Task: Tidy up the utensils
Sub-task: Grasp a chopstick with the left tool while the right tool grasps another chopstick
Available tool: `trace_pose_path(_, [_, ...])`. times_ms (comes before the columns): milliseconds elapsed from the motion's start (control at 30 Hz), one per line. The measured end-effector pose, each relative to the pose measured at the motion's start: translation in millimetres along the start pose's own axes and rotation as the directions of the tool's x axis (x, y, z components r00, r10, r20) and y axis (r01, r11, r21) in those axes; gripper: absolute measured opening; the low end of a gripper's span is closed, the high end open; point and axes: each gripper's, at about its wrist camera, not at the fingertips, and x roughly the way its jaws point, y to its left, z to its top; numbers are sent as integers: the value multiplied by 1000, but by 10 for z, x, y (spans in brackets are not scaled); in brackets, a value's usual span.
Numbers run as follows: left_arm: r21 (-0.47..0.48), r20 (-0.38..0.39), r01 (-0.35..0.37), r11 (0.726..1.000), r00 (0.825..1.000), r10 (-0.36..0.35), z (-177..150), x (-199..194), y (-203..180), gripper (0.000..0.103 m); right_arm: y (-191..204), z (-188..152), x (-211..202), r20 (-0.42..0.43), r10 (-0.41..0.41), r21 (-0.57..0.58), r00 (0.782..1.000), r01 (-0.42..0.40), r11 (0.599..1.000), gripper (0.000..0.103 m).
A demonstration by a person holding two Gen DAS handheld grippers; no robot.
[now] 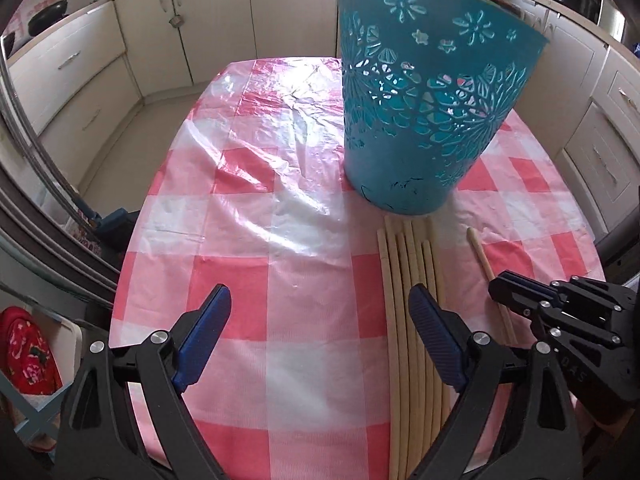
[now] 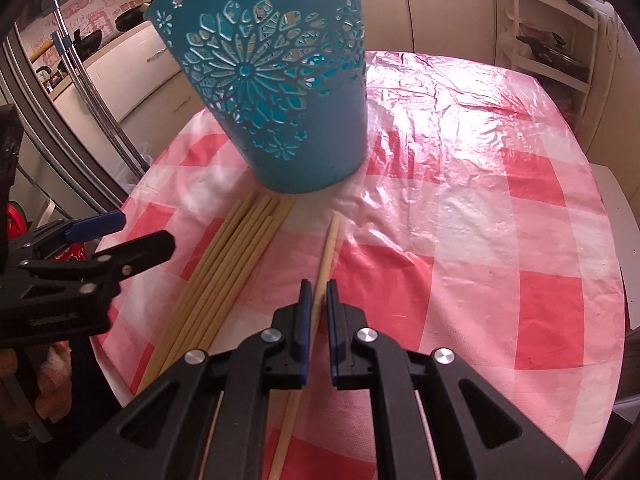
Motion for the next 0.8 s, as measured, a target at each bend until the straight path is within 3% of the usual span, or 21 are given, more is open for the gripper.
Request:
trace_pose_path(400, [25,-50,-54,998,997,56,96,230,-67,86,-49,1,-18,-3,33,12,999,-33,999,8])
trace_pose_path(600, [36,-59,-40,999,997,42,50,237,-134,78,-19,8,-13,-3,15,-1,1000,-15,1000,8])
trace_pose_path(700, [37,-60,-20,999,998,22,48,232,-128,69,-14,33,-1,-3,7,2,1000,-7,1000,8])
trace_pose_path(767, [47,-63,5,999,998,-2,58,221,-165,57,2,67,18,-3,5,0,1000,-5,1000,8])
trace_pose_path(800, [56,-63,15,998,998,-12,63,211,-197,45,17,81,32,-5,0,-6,1000,0,1000,8])
